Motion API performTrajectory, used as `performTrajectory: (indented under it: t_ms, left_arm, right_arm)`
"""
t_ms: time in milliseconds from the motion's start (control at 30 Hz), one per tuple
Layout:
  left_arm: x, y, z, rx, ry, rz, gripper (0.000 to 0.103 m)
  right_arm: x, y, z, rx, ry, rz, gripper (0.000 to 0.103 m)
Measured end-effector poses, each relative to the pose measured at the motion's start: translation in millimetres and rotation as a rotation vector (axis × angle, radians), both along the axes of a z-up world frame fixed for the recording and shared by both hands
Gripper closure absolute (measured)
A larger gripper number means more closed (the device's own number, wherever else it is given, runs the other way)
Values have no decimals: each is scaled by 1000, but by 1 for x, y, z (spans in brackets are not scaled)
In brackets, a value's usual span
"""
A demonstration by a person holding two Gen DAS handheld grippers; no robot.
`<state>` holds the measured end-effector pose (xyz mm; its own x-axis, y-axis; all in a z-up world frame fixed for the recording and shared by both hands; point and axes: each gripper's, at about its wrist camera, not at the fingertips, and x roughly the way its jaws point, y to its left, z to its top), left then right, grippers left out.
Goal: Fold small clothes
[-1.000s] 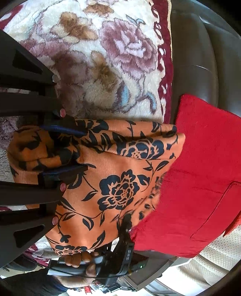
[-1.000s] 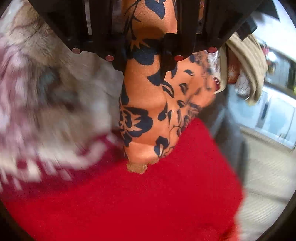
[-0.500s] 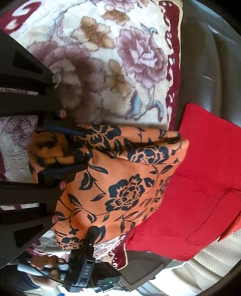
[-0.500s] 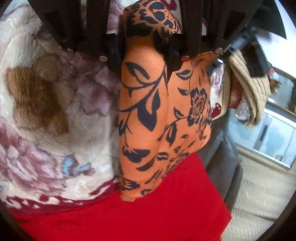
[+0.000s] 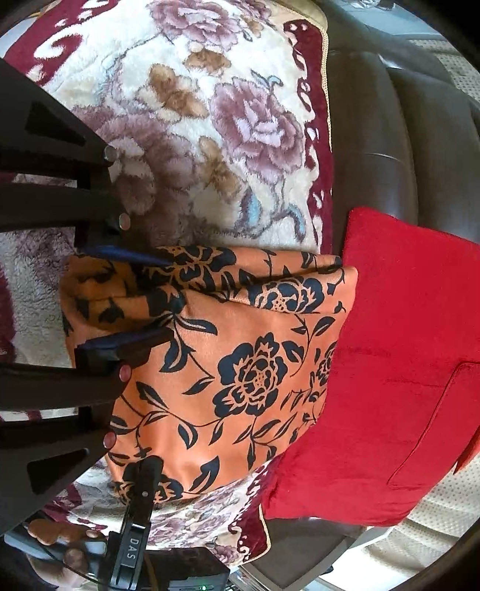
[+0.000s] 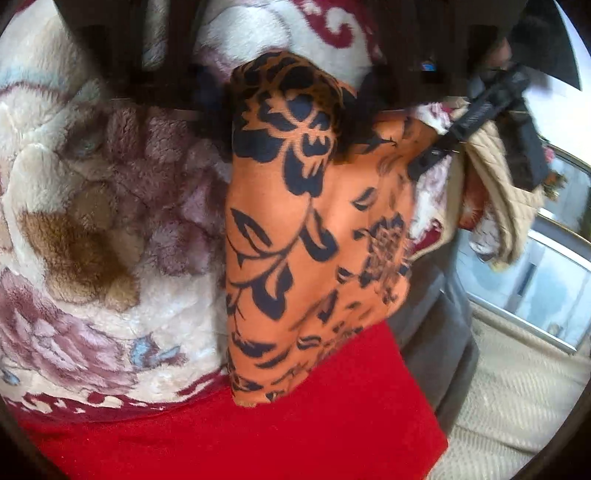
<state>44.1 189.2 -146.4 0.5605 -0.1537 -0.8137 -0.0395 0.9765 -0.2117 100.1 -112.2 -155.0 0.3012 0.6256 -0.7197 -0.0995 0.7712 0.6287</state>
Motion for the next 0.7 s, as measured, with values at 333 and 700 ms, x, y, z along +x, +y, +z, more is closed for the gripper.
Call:
performTrajectory:
  t_ms: [333,700]
  left_arm:
    - [-7,10,12,-58,-51,10,68]
    - [87,45,2,-323,5,60,29]
  right_arm:
    - [-6,-6,1,40,9,-33,41]
    - [70,-23,10,89,2,-67,30]
